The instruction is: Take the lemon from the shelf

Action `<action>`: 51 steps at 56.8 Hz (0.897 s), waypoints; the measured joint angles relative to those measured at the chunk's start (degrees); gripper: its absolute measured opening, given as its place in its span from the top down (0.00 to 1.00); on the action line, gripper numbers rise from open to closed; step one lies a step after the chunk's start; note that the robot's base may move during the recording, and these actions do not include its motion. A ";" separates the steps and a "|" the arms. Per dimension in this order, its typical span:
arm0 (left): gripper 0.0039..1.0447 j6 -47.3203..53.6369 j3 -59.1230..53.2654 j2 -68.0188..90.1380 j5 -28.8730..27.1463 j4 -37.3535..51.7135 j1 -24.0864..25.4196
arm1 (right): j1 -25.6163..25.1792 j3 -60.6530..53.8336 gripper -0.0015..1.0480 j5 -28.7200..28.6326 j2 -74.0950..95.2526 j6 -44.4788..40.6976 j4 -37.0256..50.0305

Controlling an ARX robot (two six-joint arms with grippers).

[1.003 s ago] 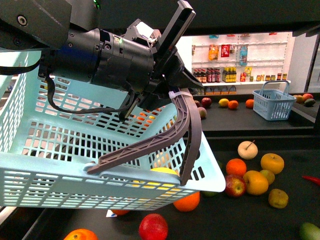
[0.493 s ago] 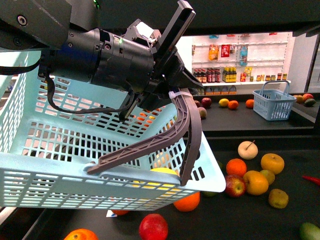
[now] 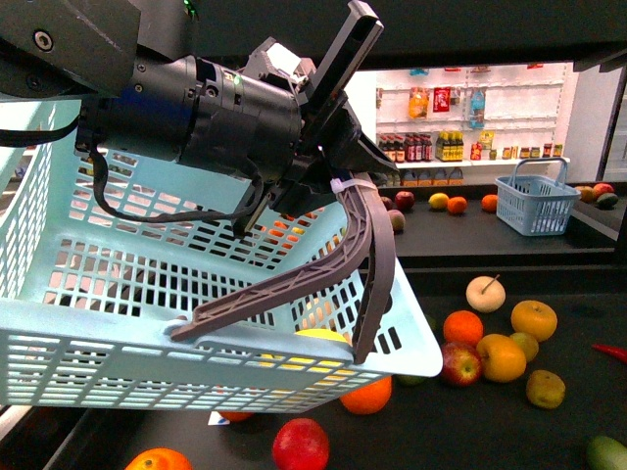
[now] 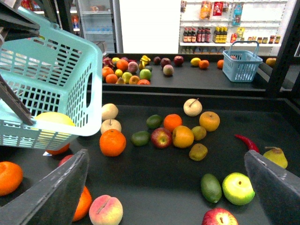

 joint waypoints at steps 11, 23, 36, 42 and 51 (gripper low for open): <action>0.92 -6.01 -0.04 0.00 -10.80 3.30 1.70 | 0.00 0.00 0.02 0.02 0.00 0.00 0.00; 0.92 -18.62 -2.49 -0.24 -21.40 14.10 8.07 | 0.00 0.00 0.02 0.00 -0.02 0.00 0.00; 0.92 -32.94 -9.25 -0.57 -25.57 29.53 17.40 | 0.00 0.00 0.02 0.00 -0.02 0.00 0.00; 0.92 -37.46 -11.74 -0.57 -25.62 36.72 21.03 | 0.00 0.00 0.02 0.00 -0.02 0.00 0.00; 0.92 -43.32 -14.80 -0.55 -25.33 48.39 26.93 | 0.00 0.00 0.02 0.00 -0.02 0.00 0.00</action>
